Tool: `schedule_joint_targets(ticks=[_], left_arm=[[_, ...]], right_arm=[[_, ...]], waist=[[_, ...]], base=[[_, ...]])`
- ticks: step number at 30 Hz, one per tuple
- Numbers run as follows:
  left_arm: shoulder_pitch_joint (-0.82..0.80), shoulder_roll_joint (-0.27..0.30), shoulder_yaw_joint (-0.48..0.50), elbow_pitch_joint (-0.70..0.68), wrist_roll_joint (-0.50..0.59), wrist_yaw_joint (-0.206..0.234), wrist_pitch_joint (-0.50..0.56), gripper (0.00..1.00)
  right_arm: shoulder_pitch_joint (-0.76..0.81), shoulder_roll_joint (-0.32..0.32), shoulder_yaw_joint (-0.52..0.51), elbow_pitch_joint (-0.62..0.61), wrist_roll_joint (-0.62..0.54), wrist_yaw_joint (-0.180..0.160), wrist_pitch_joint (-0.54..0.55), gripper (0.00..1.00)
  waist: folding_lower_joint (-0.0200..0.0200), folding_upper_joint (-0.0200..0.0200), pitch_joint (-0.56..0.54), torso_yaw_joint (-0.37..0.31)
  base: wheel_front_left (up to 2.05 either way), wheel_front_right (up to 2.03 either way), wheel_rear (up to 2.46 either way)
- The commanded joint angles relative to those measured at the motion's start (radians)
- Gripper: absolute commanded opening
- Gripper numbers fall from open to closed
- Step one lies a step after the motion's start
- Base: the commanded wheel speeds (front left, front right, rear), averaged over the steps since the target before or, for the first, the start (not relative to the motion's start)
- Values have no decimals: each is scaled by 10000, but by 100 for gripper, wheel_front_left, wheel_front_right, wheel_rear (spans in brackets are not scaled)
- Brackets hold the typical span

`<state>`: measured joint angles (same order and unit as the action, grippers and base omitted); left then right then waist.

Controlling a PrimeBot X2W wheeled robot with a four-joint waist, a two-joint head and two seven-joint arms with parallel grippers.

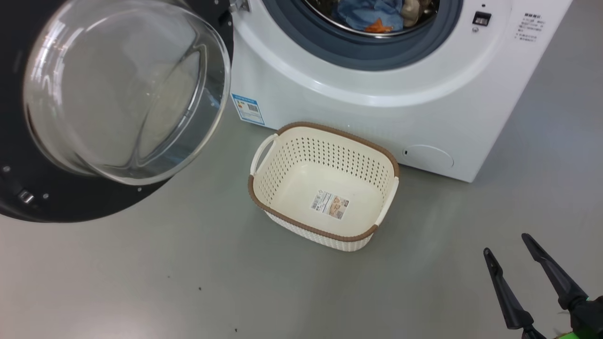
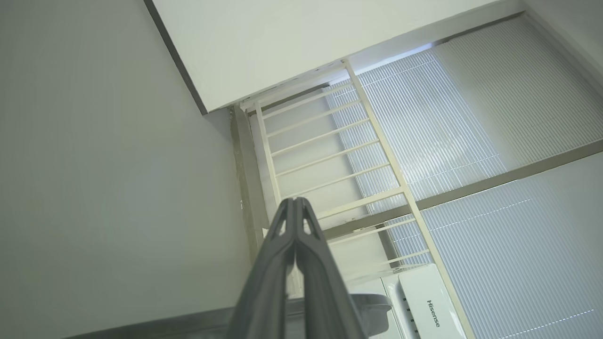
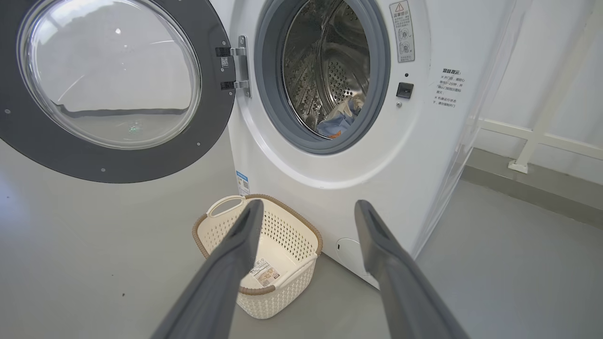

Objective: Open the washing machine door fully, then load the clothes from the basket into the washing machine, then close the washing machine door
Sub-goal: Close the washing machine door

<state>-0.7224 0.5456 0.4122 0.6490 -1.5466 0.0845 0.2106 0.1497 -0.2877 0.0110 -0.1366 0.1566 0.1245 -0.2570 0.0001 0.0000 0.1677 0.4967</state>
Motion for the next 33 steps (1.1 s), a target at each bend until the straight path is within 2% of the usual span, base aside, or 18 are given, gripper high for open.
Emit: schedule_joint_targets(ticks=[1,10,17,25,28,33], left_arm=[[-146,821,92,-155,77,-40,175,0],[173,744,-342,-311,223,182,784,0],[349,488,-245,-798,219,392,557,0],[544,304,-273,-1167,265,611,518,0],[634,394,-483,-1248,366,671,791,0],[831,537,-778,-1441,322,535,1531,0]], right_arm=[[22,-251,125,-302,-81,62,-48,100],[-69,-696,-33,-552,9,62,-48,100],[-164,-996,-282,-766,96,62,-48,100],[-188,-1112,-387,-812,151,62,-48,100],[-179,-1141,-412,-813,148,62,-48,100],[-221,-1153,-347,-798,149,62,-48,100]], waist=[[-1,0,259,-125],[-1,0,1090,-370],[-1,0,1770,-478],[-1,0,1977,-488],[-1,0,2004,-463],[-1,0,1990,-431]], base=[[0,0,0],[0,0,0],[0,0,0],[0,0,0],[0,0,0],[0,0,0]])
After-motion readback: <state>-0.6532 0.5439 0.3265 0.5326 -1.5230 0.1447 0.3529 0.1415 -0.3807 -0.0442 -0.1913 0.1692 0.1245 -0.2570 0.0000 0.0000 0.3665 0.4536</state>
